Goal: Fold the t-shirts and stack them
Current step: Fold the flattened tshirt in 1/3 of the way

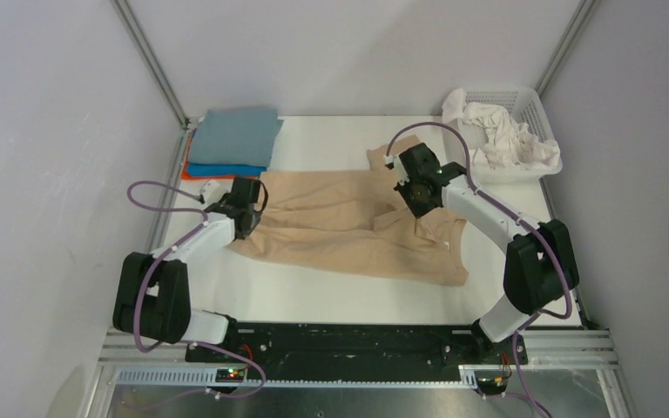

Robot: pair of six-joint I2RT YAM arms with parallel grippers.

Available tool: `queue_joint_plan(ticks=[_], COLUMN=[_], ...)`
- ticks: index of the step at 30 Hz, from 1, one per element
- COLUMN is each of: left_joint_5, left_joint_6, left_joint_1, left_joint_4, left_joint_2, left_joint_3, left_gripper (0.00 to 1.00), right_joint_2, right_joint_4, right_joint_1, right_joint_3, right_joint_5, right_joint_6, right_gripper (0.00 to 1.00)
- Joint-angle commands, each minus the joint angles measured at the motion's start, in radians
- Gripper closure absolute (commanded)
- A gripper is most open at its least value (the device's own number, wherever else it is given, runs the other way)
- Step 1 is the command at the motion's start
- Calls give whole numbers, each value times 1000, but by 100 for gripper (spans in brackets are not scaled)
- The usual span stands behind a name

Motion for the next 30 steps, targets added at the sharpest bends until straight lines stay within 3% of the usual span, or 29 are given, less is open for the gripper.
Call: queue_joint_plan(ticks=[1,9,24,26,27,28,29,30], left_joint_5=[-37,-7,-43,-45,-50,-51,-48,-44], left_joint_6=[12,-3,-27,-13,-3,15,28,55], left_joint_1=[8,6,3,2,2,3,3,3], left_joint_4=[17,36,55,83,91,97,98,99], left_joint_2=[9,49,108,109,103,99,84,74], left_joint_3=[30,55,100,104,110,121,128,139], left_gripper=[79,79,77,62,41,30,13,7], right_joint_2=[-70,-92,-109,-93,-88,-75,-70,-61], right_joint_4=[7,-58,-3,26,58,82,152,194], right_joint_1=[-2,-1,-15,-20,-24,-30,-35,-37], right_joint_3=[-5,-47,-70,-70,-70,-71,-70,-68], right_joint_5=[51,81,88,97,100,114,132,194], right_joint_6=[29,49,51,47,43,35,28,15], right_gripper=[100,100,100,99,94,90,72,41])
